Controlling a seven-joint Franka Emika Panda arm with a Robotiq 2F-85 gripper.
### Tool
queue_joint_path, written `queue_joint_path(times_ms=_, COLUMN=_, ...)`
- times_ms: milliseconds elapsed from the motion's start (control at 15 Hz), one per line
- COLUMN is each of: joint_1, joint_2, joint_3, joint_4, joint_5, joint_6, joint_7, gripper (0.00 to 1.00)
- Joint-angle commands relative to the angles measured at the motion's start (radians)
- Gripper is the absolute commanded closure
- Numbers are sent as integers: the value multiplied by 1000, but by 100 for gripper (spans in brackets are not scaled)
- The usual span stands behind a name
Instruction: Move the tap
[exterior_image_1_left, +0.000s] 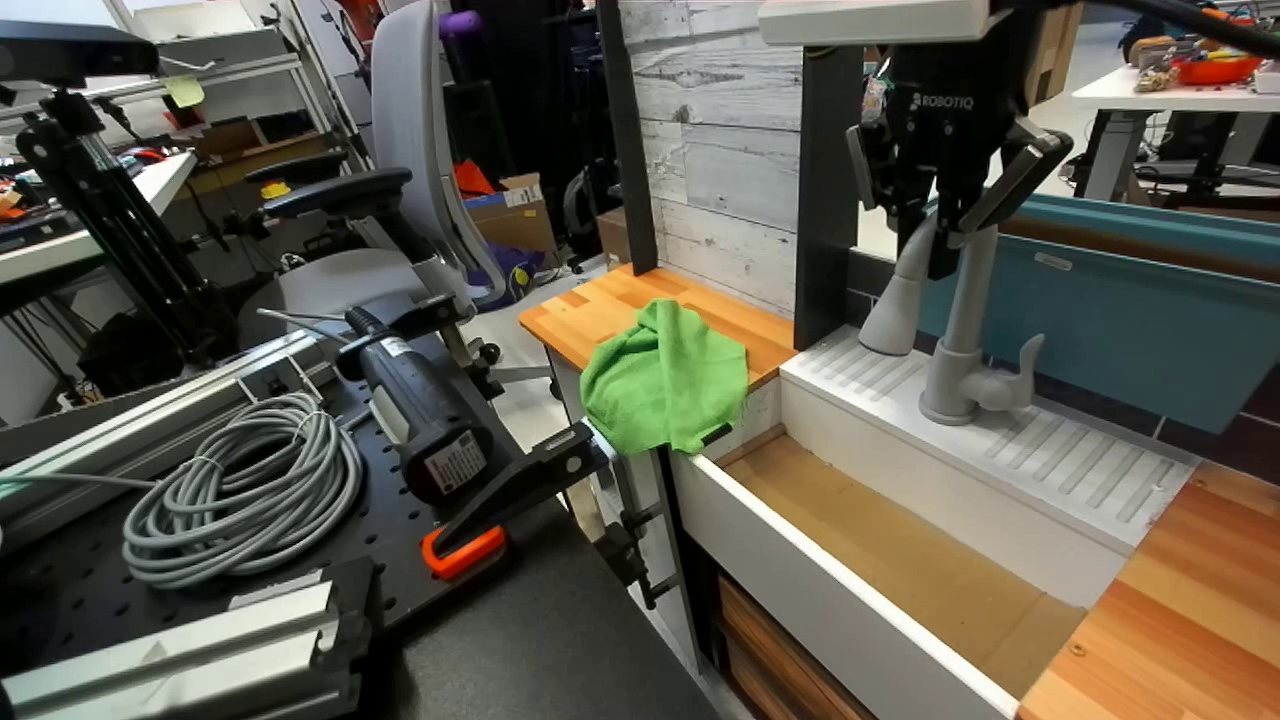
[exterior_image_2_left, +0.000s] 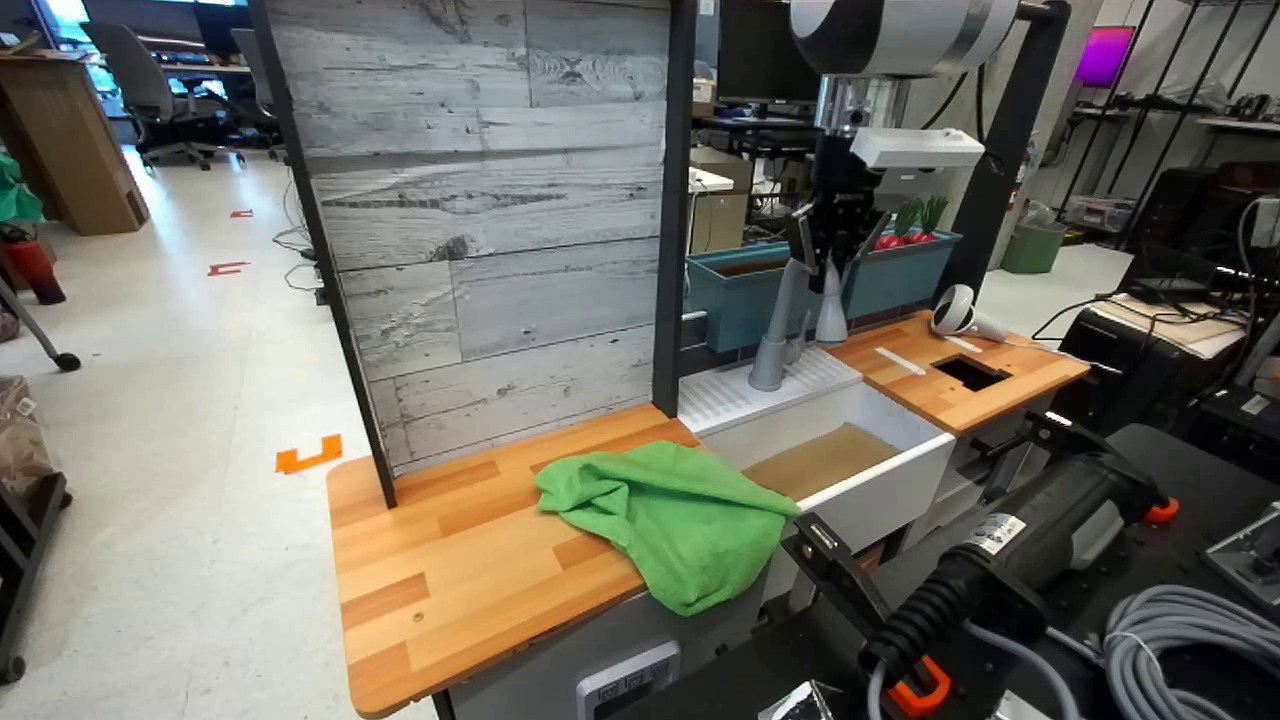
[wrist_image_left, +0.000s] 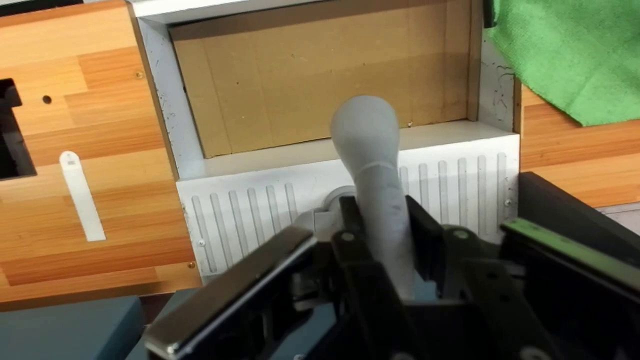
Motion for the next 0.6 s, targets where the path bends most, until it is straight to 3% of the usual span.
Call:
queue_joint_path(times_ms=0, joint_1=11, joint_2=-77, joint_3=-69, joint_4=-56, joint_5=-85, joint_6=-102, joint_7=-16, gripper=50)
queue_joint_path(times_ms=400, joint_1=26, joint_2=-124, joint_3=-72, joint_4=-157, joint_5=-43, joint_6=1, joint_7=93, gripper=7)
queue_joint_path(times_ms=533, joint_1=-2, joint_2=-158, joint_3=-33, joint_4=-218, joint_5=38, joint_6=42, joint_7=99, gripper=0)
